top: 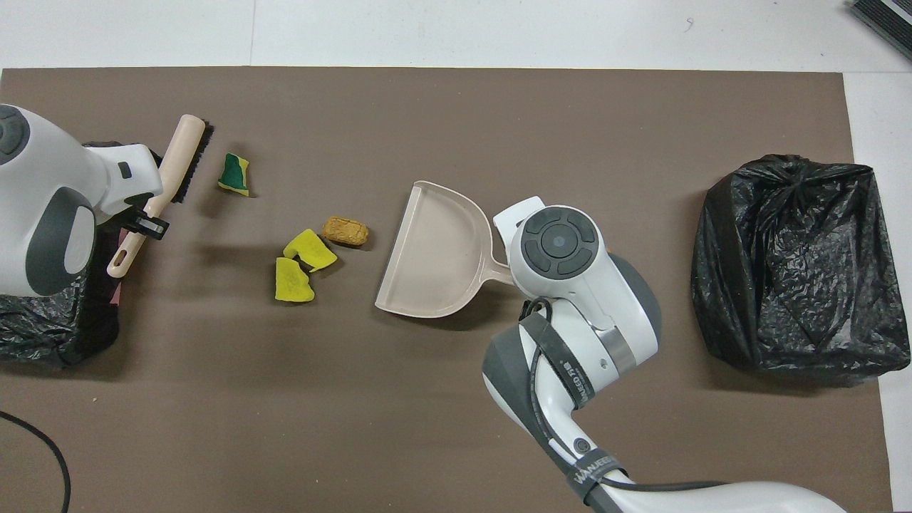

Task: Sweep and dump trash in bin

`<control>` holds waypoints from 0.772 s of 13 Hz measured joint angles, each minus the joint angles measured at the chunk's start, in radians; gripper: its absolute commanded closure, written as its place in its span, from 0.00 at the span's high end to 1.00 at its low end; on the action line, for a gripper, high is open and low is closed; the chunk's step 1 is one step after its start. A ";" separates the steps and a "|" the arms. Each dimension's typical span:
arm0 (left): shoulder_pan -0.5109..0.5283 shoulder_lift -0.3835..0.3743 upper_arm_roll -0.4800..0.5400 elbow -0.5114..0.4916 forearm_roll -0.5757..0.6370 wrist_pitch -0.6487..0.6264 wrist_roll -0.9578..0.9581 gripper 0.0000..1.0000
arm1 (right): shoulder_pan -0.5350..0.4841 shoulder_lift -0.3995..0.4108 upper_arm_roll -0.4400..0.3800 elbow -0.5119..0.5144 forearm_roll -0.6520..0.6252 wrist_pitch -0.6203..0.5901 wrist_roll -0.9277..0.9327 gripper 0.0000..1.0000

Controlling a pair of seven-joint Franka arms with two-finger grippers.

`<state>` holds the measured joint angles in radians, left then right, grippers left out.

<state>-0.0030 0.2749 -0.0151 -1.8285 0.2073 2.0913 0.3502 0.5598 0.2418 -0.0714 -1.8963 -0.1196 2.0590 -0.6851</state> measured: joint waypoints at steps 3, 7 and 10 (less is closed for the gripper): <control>-0.006 0.034 -0.014 0.002 0.000 -0.001 0.001 0.00 | 0.038 0.002 0.003 -0.009 -0.028 -0.001 -0.006 0.00; -0.008 0.057 -0.022 0.004 0.001 -0.086 0.004 0.00 | 0.070 0.002 0.006 -0.014 -0.029 -0.023 -0.005 0.00; -0.048 0.043 -0.027 0.004 0.001 -0.194 0.004 0.00 | 0.100 -0.009 0.007 -0.012 -0.029 -0.097 0.031 0.00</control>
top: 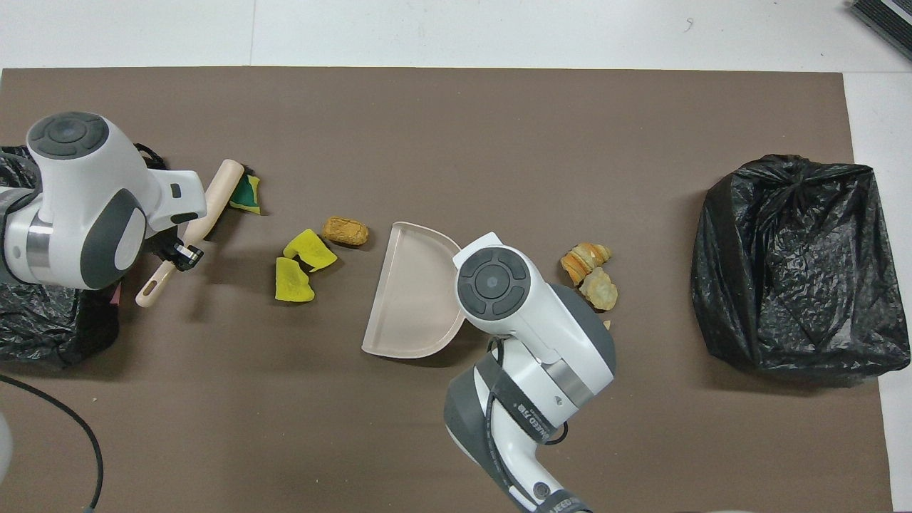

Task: Sweep and dump trash in bin

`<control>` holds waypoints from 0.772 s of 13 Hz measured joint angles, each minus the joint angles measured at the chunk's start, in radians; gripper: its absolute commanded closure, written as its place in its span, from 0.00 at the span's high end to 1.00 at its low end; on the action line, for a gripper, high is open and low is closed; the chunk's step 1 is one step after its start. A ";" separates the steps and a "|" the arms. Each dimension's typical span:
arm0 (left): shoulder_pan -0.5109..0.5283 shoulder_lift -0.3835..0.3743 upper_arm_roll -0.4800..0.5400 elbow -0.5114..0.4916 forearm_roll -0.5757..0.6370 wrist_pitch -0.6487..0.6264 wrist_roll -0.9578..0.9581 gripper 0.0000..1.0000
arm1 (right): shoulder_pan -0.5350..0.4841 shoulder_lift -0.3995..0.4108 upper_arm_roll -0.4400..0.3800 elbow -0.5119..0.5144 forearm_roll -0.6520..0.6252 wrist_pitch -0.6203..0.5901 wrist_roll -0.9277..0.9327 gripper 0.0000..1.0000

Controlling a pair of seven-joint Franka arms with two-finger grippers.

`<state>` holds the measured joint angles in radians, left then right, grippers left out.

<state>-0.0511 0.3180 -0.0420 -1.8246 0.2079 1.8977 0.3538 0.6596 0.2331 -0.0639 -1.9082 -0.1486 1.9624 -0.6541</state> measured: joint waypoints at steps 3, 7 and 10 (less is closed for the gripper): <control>-0.049 -0.029 -0.003 -0.056 -0.012 -0.024 -0.041 0.00 | 0.024 -0.018 0.001 0.000 0.000 -0.040 0.023 0.00; -0.137 -0.072 -0.009 -0.128 -0.071 -0.021 -0.072 0.00 | 0.010 -0.017 0.000 -0.016 0.000 -0.031 0.024 0.00; -0.222 -0.103 -0.011 -0.187 -0.160 0.005 -0.072 0.00 | -0.013 -0.017 -0.001 -0.027 0.000 -0.019 0.094 0.00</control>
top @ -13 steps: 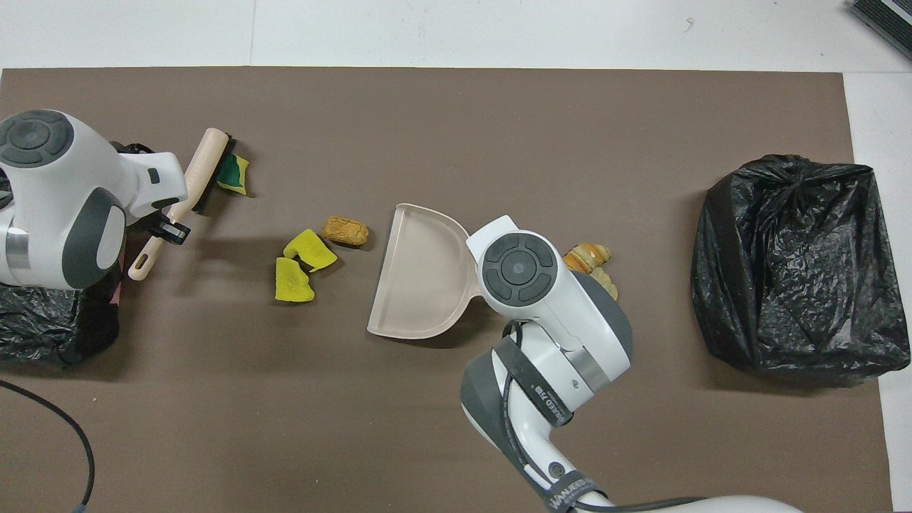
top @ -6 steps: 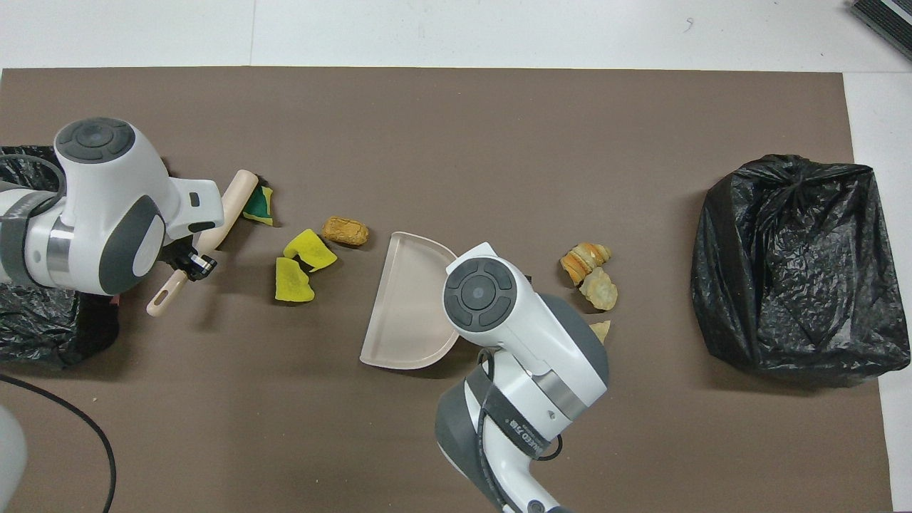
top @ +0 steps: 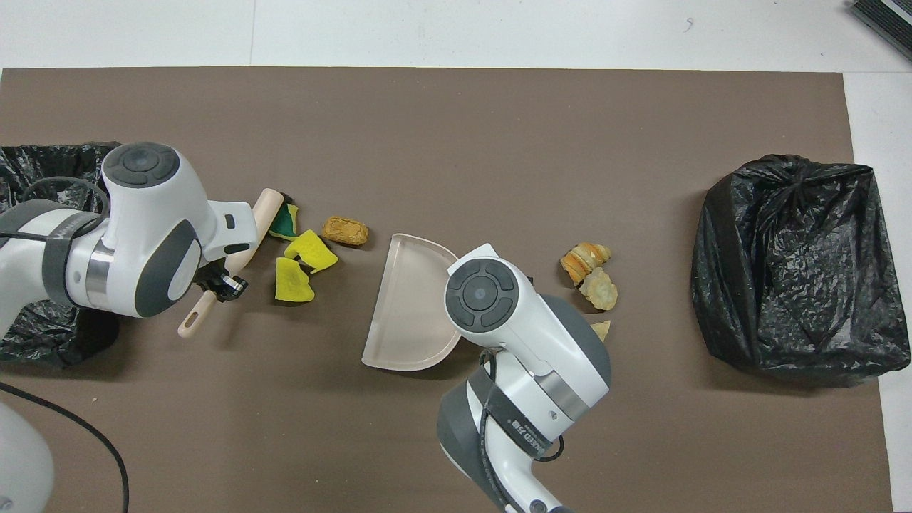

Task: Sweep and dump trash in bin

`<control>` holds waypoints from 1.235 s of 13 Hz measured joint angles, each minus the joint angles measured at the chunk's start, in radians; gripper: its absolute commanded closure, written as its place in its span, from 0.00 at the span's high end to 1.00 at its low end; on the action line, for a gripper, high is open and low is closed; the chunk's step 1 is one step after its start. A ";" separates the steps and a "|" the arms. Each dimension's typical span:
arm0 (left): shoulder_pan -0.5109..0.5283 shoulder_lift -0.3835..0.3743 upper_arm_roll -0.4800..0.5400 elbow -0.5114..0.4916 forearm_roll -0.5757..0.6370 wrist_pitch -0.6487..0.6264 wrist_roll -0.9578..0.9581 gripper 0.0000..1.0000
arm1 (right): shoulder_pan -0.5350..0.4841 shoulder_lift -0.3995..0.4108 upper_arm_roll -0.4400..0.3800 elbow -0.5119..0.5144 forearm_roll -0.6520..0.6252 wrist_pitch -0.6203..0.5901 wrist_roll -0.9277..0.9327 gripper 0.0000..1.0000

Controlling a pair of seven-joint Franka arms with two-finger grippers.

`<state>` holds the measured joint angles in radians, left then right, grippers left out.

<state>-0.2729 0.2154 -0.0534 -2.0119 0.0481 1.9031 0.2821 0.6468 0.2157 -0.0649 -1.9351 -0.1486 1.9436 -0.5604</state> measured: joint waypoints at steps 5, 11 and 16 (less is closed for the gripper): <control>-0.204 -0.037 -0.008 -0.043 -0.183 0.018 0.008 0.00 | 0.000 -0.001 0.000 -0.017 0.000 0.011 0.021 0.00; -0.198 -0.103 0.008 -0.027 -0.268 -0.020 0.008 0.00 | -0.001 -0.008 0.000 -0.034 0.000 0.026 0.022 0.00; -0.073 -0.154 0.020 0.030 -0.209 -0.062 0.021 0.00 | -0.001 -0.009 0.000 -0.036 0.000 0.027 0.022 0.00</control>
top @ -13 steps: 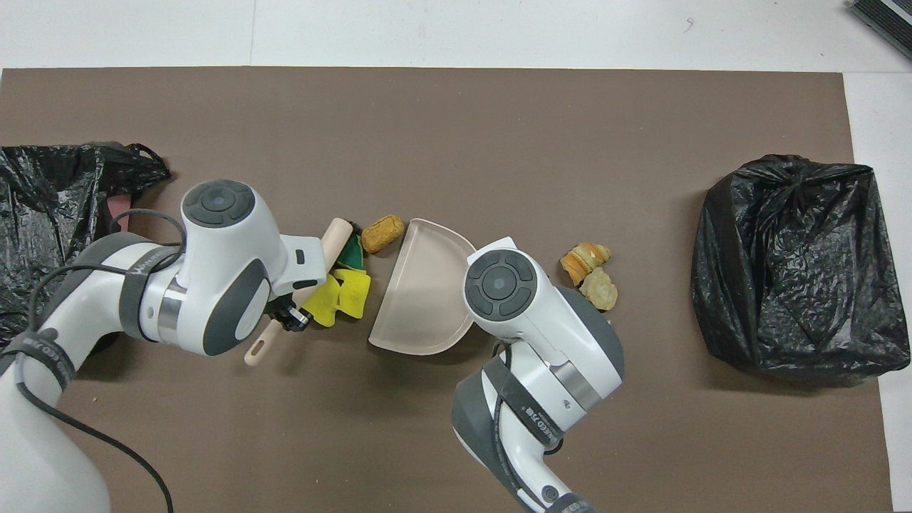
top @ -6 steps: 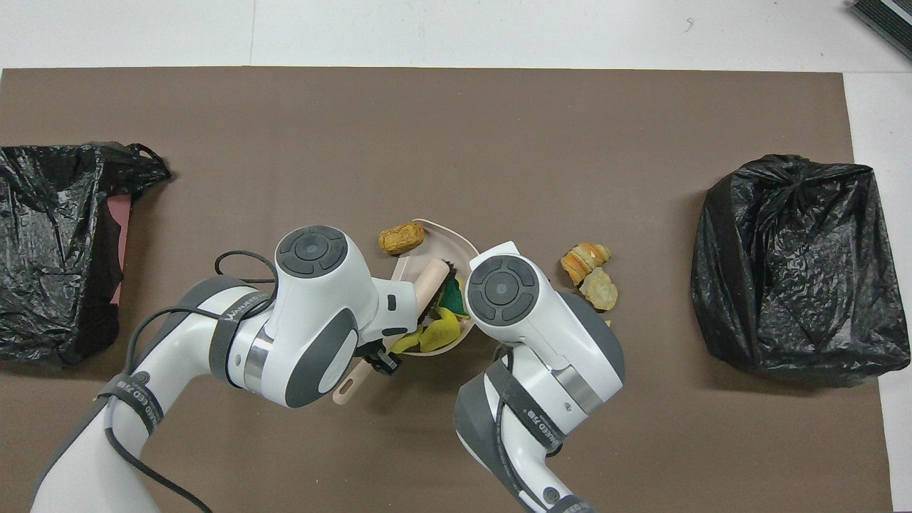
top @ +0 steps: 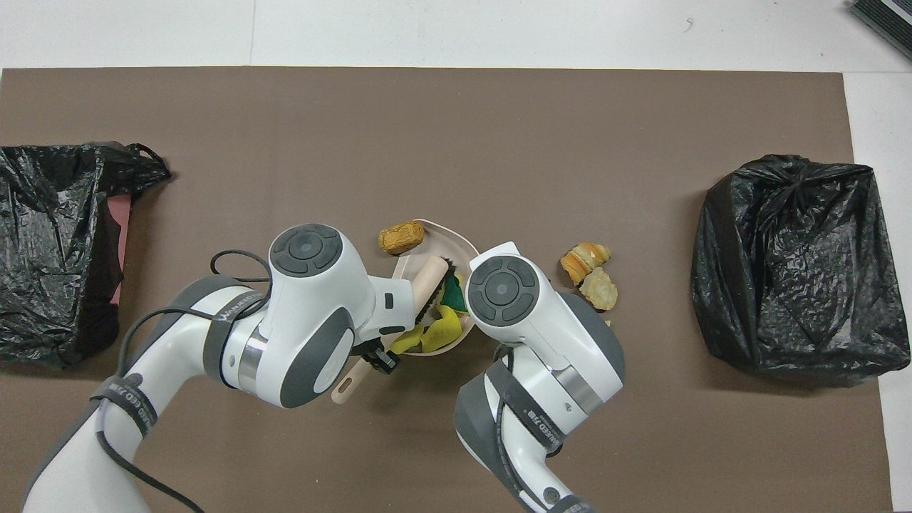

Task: Sweep and dump trash in bin

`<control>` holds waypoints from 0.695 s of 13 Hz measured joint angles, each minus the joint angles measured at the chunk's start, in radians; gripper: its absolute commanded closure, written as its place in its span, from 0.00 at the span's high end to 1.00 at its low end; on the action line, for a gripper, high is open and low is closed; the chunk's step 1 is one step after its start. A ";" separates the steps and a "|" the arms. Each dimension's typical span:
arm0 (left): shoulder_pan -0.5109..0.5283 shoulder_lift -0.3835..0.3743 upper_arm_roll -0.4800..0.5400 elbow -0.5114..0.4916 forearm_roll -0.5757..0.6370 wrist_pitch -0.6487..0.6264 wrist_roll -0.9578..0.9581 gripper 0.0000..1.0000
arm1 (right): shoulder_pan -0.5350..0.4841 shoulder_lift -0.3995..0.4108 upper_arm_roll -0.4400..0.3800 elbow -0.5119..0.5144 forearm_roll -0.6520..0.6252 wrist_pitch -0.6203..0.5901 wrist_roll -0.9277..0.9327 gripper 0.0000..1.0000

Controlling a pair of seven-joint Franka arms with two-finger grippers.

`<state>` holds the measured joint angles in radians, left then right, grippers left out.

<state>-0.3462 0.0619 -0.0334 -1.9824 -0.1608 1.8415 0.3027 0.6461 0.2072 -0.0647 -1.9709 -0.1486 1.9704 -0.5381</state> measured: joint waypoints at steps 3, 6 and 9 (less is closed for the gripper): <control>0.023 0.036 0.001 0.042 0.109 0.013 -0.002 0.00 | 0.000 0.000 0.000 0.000 0.000 0.000 0.000 0.00; 0.067 0.136 0.002 0.090 0.178 0.080 -0.001 0.00 | 0.000 0.000 0.000 -0.001 0.000 0.001 0.001 0.00; 0.079 0.209 -0.003 0.098 0.183 0.132 0.007 0.00 | 0.000 -0.001 0.000 -0.006 0.000 0.009 0.002 0.00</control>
<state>-0.2668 0.2708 -0.0366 -1.8847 0.0221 1.9734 0.3096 0.6458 0.2062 -0.0648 -1.9771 -0.1486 1.9793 -0.5365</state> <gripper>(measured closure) 0.740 0.678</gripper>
